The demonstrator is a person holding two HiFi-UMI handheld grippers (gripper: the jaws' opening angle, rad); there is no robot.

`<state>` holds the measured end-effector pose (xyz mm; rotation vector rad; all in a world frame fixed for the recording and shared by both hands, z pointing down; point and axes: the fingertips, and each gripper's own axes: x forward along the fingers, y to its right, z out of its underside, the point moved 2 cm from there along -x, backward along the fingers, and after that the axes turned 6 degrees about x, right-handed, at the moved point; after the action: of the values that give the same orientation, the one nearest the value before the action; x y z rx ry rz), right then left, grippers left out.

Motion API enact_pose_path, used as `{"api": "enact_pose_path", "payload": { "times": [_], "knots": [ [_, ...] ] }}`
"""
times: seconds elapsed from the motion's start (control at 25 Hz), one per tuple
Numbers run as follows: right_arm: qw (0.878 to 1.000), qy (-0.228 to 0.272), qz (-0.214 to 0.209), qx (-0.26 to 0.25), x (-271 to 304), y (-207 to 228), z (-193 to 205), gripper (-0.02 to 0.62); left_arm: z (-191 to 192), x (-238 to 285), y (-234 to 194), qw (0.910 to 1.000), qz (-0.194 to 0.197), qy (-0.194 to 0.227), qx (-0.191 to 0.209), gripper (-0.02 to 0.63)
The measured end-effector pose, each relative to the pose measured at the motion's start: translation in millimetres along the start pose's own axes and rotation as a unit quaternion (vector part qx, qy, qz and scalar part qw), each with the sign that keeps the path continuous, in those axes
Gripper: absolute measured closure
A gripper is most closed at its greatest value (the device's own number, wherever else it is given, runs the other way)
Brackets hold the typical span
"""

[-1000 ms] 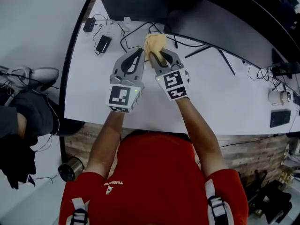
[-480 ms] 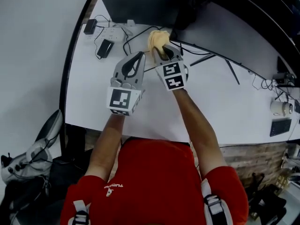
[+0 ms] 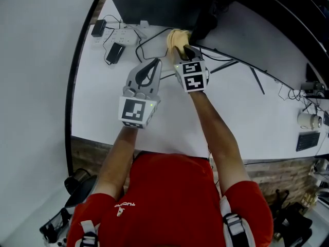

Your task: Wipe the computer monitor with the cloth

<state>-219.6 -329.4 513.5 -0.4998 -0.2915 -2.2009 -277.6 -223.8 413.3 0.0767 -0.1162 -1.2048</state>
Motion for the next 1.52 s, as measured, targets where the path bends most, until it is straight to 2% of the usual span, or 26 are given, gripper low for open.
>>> {"api": "enact_pose_path", "payload": {
  "times": [0.36,0.72,1.52],
  "knots": [
    [1.0,0.02,0.018,0.006,-12.7,9.6,-18.5,0.532,-2.8,2.0,5.0,1.0,0.002,0.008,0.0,0.591],
    [0.999,0.047,0.023,-0.012,-40.7,11.5,-56.6,0.532,-13.5,1.5,12.5,0.9996,0.007,0.026,0.001,0.591],
    [0.992,0.119,0.037,0.001,-90.1,9.7,-144.9,0.532,-44.3,-4.3,19.6,0.9977,0.036,0.057,0.006,0.591]
  ]
}}
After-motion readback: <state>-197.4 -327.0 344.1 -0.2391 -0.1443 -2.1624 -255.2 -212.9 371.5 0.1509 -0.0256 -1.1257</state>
